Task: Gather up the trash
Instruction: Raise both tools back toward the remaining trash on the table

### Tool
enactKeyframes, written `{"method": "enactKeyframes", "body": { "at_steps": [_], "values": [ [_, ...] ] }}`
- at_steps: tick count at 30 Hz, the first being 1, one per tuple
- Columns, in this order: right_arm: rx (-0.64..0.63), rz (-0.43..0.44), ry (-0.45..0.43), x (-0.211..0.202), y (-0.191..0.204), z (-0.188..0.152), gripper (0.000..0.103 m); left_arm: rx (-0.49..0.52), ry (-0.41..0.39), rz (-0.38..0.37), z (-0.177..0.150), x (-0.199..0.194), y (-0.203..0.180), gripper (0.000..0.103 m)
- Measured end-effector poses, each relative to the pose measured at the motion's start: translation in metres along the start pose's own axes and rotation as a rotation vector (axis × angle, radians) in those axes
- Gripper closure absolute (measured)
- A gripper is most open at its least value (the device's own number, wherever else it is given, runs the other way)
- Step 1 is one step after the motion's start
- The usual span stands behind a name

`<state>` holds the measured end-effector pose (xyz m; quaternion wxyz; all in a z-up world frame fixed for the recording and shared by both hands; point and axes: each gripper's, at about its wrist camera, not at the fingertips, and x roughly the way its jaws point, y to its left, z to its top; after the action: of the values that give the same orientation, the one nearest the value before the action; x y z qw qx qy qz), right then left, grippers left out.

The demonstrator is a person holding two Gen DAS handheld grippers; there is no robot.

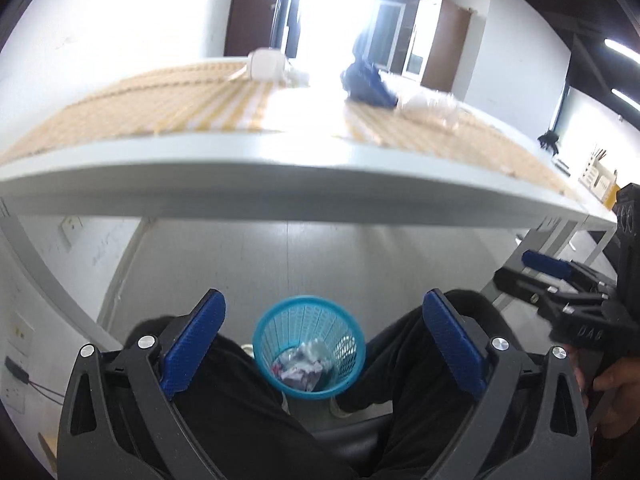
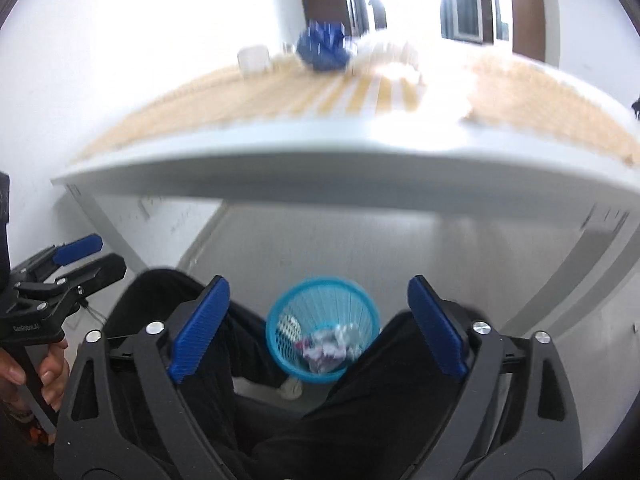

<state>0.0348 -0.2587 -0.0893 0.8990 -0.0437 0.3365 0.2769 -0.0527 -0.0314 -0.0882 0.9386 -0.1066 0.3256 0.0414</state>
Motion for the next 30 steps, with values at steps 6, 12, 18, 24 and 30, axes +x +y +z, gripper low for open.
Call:
{"method": "enactKeyframes", "body": {
  "at_steps": [6,12,18,24,30],
  "values": [
    [-0.002,-0.012,-0.096,-0.017,-0.006,0.035,0.009,0.002,-0.053,-0.008,0.027,-0.012,0.001,0.006],
    [0.023,-0.018,-0.166,-0.024,-0.016,0.075,0.009,0.019,-0.111,0.003,0.067,-0.015,-0.002,0.006],
    [0.046,-0.058,-0.184,-0.007,-0.039,0.114,0.009,0.033,-0.132,0.004,0.107,0.0,-0.008,0.006],
    [0.067,-0.069,-0.183,0.01,-0.057,0.147,0.009,0.022,-0.132,-0.017,0.144,0.022,-0.013,0.006],
    [0.038,-0.076,-0.151,0.034,-0.061,0.175,0.009,0.007,-0.075,-0.022,0.178,0.062,-0.019,0.006]
  ]
}}
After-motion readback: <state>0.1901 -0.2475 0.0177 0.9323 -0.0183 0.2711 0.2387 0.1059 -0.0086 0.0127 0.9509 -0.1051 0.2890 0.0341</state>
